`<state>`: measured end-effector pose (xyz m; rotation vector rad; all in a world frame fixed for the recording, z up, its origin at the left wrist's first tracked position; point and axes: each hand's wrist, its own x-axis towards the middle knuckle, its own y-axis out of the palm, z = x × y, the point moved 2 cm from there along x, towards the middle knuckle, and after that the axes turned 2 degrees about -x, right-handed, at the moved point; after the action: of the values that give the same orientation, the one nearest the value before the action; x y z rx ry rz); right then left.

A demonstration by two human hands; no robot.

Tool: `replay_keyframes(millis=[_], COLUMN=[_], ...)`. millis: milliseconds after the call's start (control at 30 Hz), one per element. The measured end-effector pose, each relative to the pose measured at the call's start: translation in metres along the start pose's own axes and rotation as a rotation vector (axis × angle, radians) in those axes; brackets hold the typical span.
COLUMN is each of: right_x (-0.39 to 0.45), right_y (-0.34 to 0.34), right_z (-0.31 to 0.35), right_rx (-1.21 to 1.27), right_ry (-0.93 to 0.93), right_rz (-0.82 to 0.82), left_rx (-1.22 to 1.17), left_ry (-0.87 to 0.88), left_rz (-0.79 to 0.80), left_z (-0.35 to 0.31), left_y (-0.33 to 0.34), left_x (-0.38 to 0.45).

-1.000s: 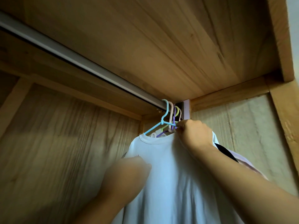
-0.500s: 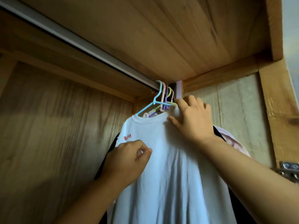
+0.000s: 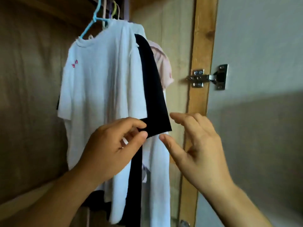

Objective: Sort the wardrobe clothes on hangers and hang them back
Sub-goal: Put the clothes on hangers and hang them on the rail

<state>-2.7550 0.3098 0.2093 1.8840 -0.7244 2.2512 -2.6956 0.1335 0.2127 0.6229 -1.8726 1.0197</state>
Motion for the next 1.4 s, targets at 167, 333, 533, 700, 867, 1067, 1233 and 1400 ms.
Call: replay_keyframes(millis=[167, 333, 533, 700, 867, 1067, 1233, 1400], right_x=[-0.117, -0.227, -0.316, -0.366, -0.404, -0.446, -0.476, -0.5], right_y=[-0.061, -0.133, -0.242, -0.321, -0.395, -0.471, -0.524, -0.563], right_z=[-0.016, -0.022, -0.026, -0.036, -0.041, -0.029, 0.013, 0.073], right_rx=[0.017, 0.044, 0.011, -0.145, -0.379, -0.704, -1.012, -1.227], right_ry=[0.24, 0.426, 0.726, 0.934, 1.134, 1.372, 1.574, 1.739], right_rz=[0.18, 0.319, 0.479, 0.438, 0.32, 0.094, -0.068, -0.345], left_rx=[-0.01, -0.05, -0.196, -0.355, -0.555, -0.757, -0.916, -1.038], left_ry=[-0.06, -0.083, -0.038, 0.078, 0.228, 0.439, 0.578, 0.832], left_rz=[0.31, 0.602, 0.797, 0.951, 1.105, 1.207, 1.326, 1.467], left_z=[-0.047, -0.103, -0.187, -0.263, -0.344, -0.434, -0.51, -0.586], left_y=[0.06, 0.117, 0.176, 0.232, 0.293, 0.372, 0.42, 0.434], left_x=[-0.078, -0.157, -0.228, -0.254, -0.265, -0.28, -0.304, -0.34])
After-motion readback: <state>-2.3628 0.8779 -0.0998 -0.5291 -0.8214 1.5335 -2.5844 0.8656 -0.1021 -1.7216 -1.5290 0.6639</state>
